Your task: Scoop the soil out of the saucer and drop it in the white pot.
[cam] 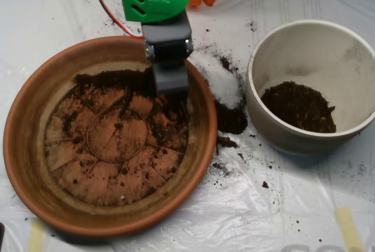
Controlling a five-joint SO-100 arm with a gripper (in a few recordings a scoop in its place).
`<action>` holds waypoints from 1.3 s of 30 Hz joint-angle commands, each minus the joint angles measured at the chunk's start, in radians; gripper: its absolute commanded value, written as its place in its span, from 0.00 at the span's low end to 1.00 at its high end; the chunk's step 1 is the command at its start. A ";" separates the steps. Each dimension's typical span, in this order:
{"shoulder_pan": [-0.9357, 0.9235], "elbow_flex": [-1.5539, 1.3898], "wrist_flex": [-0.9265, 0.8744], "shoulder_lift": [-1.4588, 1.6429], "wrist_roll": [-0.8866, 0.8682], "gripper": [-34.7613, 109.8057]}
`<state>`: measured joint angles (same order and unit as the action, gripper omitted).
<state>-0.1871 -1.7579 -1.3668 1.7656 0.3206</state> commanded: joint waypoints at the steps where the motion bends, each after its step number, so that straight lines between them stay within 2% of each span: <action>1: 0.054 0.210 -0.092 0.080 -0.038 0.24; 11: 0.279 0.788 -0.391 -0.104 -0.091 0.24; 23: 0.577 0.900 -0.350 -0.202 -0.101 0.24; 27: 0.601 0.890 -0.354 -0.213 -0.115 0.44; 30: 0.603 0.848 -0.351 -0.204 -0.115 0.52; 39: 0.560 0.638 -0.296 -0.035 -0.127 0.55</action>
<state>0.3804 -1.0830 -1.6858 1.5708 0.1963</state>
